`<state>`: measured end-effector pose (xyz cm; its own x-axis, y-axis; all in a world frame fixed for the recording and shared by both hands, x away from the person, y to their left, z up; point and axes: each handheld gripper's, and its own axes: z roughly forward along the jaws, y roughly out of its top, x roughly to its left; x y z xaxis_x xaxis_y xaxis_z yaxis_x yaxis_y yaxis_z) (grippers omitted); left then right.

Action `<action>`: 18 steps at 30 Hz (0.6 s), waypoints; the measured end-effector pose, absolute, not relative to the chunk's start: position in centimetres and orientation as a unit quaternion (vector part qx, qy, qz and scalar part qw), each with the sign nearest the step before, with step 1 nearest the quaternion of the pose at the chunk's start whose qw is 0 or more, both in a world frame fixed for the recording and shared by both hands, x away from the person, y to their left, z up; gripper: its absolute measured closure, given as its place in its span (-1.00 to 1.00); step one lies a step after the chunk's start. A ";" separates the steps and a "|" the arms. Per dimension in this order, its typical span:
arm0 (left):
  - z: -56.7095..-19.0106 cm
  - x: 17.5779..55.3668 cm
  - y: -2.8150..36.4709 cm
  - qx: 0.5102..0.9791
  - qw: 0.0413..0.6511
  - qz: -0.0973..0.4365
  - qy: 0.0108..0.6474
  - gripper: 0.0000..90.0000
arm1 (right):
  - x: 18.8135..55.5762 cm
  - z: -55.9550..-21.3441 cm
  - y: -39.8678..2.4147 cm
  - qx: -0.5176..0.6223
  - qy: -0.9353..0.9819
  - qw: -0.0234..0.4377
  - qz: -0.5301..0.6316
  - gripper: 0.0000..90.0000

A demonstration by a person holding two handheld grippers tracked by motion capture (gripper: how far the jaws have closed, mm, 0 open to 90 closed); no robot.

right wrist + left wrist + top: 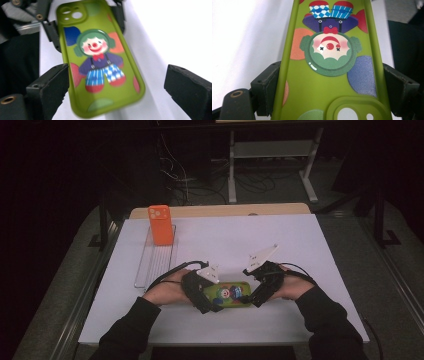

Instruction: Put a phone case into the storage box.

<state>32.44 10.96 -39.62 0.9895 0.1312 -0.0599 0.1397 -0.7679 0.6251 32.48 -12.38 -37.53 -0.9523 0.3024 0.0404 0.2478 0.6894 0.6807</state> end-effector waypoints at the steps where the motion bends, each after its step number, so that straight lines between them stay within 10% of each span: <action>1: -39.6 32.5 10.9 0.940 0.333 -0.002 0.078 -0.67 | 32.3 -37.5 -12.6 0.171 0.914 0.035 0.366 -0.89; 18: -39.6 33.0 11.0 0.922 0.328 0.046 0.199 -0.67 | 31.6 -39.1 -15.5 0.337 0.844 0.083 0.409 -0.87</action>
